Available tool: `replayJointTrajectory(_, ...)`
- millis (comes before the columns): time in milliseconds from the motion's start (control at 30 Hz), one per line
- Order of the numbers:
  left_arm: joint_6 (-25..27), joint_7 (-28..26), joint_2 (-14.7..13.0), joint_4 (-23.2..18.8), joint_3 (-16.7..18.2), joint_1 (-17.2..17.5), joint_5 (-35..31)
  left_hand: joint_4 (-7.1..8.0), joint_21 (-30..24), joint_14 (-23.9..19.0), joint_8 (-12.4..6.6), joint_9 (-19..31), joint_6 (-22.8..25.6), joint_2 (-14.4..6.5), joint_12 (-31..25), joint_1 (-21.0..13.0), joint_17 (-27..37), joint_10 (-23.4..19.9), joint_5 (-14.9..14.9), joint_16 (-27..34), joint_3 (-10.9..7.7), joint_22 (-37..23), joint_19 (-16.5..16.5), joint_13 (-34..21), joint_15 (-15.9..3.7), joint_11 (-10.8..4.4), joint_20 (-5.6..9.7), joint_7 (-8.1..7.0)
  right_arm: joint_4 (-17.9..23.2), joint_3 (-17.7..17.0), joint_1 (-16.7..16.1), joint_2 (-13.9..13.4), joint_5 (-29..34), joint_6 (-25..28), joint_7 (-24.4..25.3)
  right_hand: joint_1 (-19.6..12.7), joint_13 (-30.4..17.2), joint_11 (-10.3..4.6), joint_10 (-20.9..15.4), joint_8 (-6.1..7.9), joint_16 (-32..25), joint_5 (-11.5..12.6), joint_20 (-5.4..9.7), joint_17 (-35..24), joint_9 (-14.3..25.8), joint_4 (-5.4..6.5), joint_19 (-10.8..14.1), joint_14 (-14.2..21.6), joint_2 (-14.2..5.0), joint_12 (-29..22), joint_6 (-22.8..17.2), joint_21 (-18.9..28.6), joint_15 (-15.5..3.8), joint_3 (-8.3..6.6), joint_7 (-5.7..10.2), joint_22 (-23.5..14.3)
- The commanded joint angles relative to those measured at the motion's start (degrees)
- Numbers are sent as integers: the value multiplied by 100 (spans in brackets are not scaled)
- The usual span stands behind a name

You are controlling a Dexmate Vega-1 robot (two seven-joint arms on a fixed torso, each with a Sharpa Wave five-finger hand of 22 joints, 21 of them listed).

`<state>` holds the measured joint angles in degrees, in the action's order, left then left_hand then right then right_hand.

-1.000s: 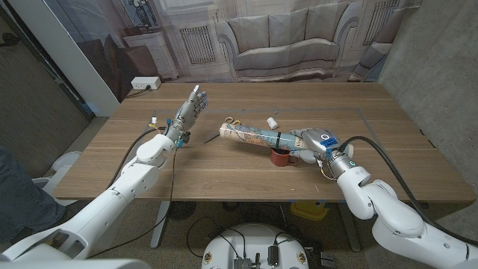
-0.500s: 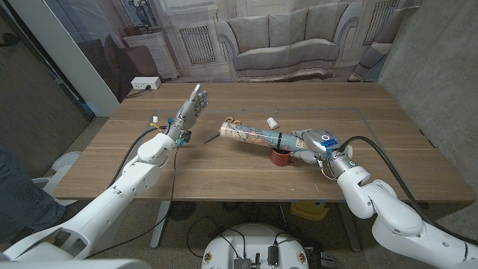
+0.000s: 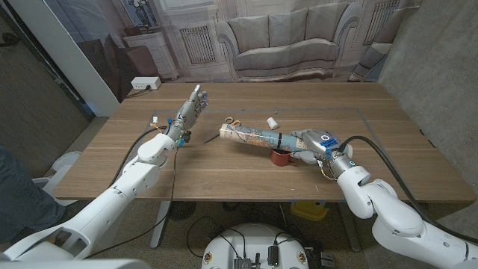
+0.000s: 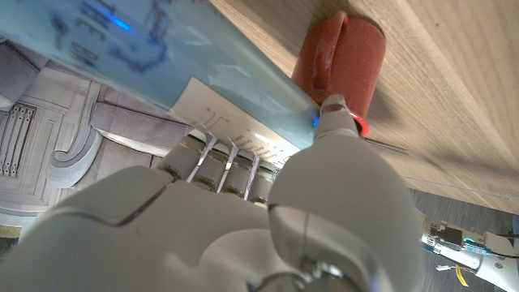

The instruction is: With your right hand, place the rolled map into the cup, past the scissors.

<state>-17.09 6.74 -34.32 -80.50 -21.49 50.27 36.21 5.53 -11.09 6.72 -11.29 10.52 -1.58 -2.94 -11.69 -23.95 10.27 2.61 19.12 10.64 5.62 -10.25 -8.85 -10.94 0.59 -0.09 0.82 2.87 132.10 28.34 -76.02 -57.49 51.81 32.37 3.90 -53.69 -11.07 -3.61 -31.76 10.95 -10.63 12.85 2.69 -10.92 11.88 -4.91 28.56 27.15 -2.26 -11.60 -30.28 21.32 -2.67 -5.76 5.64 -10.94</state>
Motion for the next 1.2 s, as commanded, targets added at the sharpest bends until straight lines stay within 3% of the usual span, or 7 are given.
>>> replayJointTrajectory(33,-58,62,30,84,1,-29,28,1,-48,32,-10,32,-3,-9,-21,-22,23,42,-2,13,28,-20,-23,-18,-13,-15,-40,9,93,9,15,-15,140,69,-65,61,-22,5,82,-4,41,51,432,-12,17,-2,-84,-113,47,17,86,-48,-419,31,8,6)
replayJointTrajectory(67,-61,70,34,99,0,-35,30,2,-50,33,-10,32,-3,-9,-23,-22,23,37,-2,12,29,-20,-19,-18,-9,-17,-38,9,98,6,13,-10,141,69,-66,85,-22,56,122,-1,36,55,414,-12,16,3,-88,-131,61,22,98,-57,-403,44,10,6)
replayJointTrajectory(100,-63,75,36,110,-1,-40,32,2,-49,32,-10,32,-4,-10,-22,-22,23,40,-2,13,31,-20,-20,-18,-8,-11,-37,7,101,10,16,-6,160,74,-70,105,-23,9,180,-7,30,63,409,-13,15,8,-101,-152,68,33,134,-70,-412,52,14,7)
replayJointTrajectory(500,-52,156,48,197,-20,-104,48,2,-46,36,-11,32,-3,-17,-23,-28,23,38,-1,12,50,-20,-28,-18,-8,-25,-46,2,155,14,12,46,269,173,-221,233,-26,97,437,-68,41,136,328,-12,8,32,-230,-381,162,55,501,-173,-324,132,-3,10)
replayJointTrajectory(1200,-49,309,128,436,-79,-305,53,2,-48,30,-13,32,1,-29,-23,-38,23,37,1,15,81,-20,-27,-19,-3,-16,-54,0,264,34,59,68,388,365,-670,543,-29,267,1170,-90,57,448,86,-12,-9,134,-682,-1000,365,88,1352,-491,-51,369,-64,15)
